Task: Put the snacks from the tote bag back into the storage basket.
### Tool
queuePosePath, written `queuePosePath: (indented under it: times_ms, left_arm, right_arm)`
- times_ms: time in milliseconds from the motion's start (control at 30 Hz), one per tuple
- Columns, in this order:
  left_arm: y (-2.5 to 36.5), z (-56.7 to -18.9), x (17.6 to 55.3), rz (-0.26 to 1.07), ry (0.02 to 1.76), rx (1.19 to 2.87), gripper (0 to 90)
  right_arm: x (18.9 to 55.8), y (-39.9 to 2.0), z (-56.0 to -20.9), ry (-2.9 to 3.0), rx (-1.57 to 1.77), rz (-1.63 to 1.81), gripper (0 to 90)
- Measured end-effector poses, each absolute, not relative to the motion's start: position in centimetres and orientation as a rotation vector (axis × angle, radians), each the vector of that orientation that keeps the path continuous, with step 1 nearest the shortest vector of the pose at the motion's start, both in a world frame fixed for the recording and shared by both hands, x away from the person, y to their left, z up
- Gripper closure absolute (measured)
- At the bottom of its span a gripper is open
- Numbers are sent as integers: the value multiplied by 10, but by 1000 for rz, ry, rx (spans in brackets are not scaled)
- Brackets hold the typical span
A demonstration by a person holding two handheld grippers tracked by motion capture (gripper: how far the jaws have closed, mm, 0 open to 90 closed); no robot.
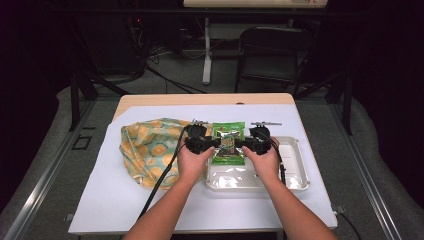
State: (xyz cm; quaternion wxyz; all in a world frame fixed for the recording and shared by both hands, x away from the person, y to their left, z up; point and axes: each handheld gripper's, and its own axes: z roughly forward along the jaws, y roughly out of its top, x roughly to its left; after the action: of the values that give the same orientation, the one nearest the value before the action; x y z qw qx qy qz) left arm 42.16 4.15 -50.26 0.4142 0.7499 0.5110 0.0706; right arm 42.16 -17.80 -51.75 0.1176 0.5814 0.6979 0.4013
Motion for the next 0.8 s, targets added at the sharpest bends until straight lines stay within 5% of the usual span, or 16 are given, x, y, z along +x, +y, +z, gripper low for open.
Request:
queuePosePath:
  times_ms: [800]
  left_arm:
    - [69,-472,397,220,1176,1885,518]
  right_arm:
    - [393,-168,-492,2126,1521,1235,437]
